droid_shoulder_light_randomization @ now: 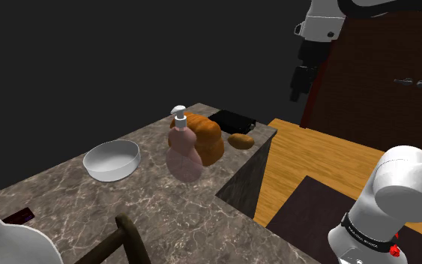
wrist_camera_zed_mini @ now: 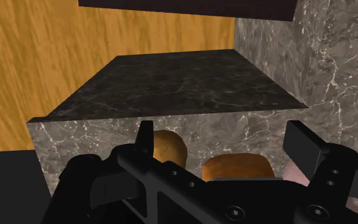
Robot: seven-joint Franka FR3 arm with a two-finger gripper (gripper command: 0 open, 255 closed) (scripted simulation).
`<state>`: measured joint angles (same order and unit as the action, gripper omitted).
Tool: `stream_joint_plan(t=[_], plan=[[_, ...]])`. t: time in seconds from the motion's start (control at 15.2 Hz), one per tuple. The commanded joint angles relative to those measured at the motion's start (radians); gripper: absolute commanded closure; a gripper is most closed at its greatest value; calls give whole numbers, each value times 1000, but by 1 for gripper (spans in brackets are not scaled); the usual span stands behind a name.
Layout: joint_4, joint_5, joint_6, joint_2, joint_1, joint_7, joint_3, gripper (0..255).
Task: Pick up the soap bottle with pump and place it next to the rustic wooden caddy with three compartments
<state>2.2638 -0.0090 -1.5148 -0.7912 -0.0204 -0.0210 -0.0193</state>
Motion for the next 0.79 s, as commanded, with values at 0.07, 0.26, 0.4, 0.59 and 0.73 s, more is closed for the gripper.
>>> stream_joint_plan(t=[0.07, 0.26, 0.4, 0.59, 0.73], plan=[[19, 11, -35, 3, -6, 15, -14, 0], [67, 43, -142, 21, -23, 59, -59, 0], [93, 62, -214, 40, -34, 87, -90, 0], [121, 85, -324, 80, -50, 130, -138, 0], [133, 97, -398, 113, -58, 159, -171, 0]])
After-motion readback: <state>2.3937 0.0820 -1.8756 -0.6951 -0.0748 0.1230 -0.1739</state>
